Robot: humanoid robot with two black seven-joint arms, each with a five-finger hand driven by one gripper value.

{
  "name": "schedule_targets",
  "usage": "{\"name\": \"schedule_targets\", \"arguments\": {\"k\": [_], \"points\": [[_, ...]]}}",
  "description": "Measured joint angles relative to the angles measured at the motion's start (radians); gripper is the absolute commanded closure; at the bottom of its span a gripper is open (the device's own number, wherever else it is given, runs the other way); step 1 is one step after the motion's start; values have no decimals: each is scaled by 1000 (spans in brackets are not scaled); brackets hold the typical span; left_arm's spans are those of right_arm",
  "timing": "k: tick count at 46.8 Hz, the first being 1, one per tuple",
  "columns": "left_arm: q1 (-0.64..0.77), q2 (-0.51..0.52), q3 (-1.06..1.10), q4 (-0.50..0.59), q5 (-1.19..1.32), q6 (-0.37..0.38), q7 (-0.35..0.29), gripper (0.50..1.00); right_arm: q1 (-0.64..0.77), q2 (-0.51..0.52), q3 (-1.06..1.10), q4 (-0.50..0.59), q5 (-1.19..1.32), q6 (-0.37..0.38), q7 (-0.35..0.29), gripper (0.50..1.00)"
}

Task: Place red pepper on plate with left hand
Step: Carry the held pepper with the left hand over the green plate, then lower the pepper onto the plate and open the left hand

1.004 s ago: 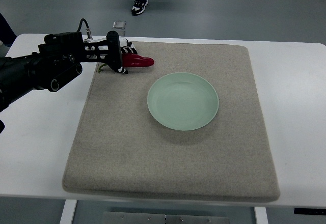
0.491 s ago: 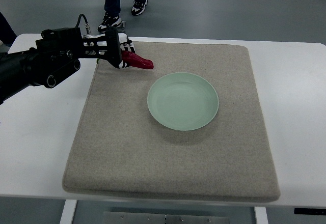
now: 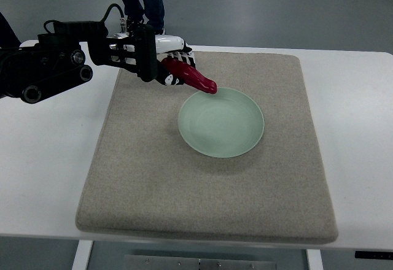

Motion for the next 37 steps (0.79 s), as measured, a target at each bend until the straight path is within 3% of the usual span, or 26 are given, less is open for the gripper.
{"name": "schedule_targets", "arguments": {"k": [12,37], "points": [[26,-17,0,-79,124,1,1,1000,0,0,0,0,0,0,0,572],[135,-143,-31,-7,146,53,4,1000,0,0,0,0,0,0,0,572]]}}
